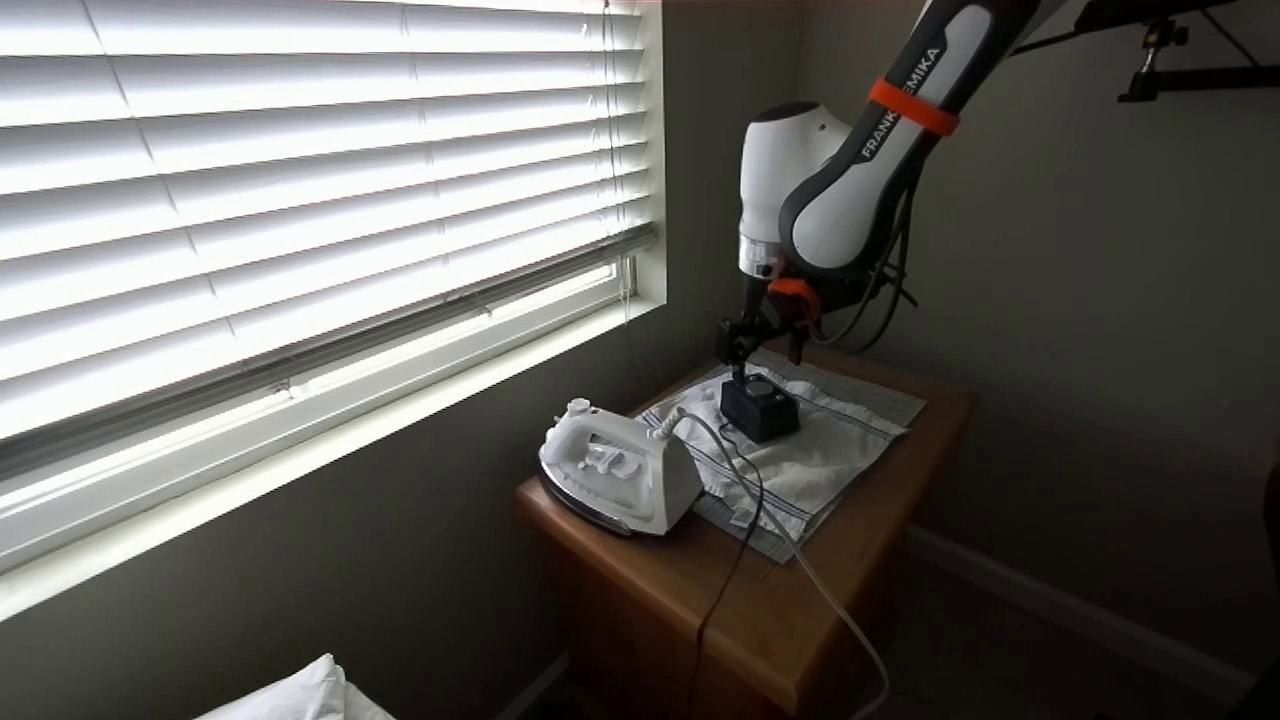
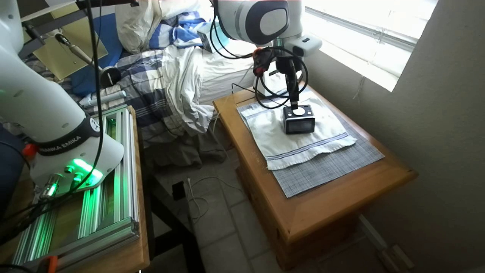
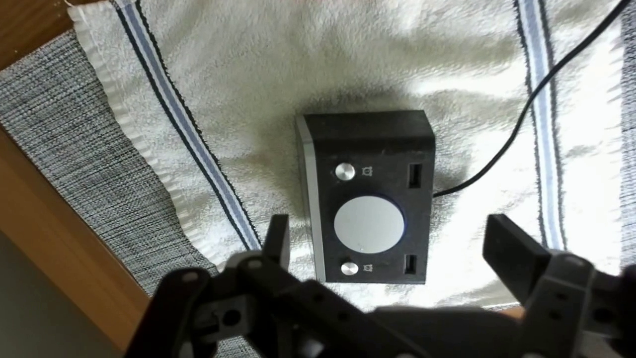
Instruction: Put the speaker behind the iron
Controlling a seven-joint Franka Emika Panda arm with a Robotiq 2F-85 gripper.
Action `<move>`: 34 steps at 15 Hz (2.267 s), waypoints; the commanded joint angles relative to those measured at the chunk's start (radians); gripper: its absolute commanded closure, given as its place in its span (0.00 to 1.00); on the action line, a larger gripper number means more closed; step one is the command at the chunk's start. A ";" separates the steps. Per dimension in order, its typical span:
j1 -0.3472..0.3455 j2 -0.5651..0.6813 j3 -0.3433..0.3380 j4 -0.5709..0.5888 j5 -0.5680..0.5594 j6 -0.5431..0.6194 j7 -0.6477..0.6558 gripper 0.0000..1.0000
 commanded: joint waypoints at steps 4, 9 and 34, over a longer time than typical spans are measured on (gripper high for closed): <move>0.033 0.037 -0.045 0.022 0.054 0.005 -0.060 0.00; 0.011 0.072 -0.031 0.037 0.110 0.017 -0.129 0.00; 0.026 0.267 -0.057 0.219 0.205 0.013 -0.172 0.17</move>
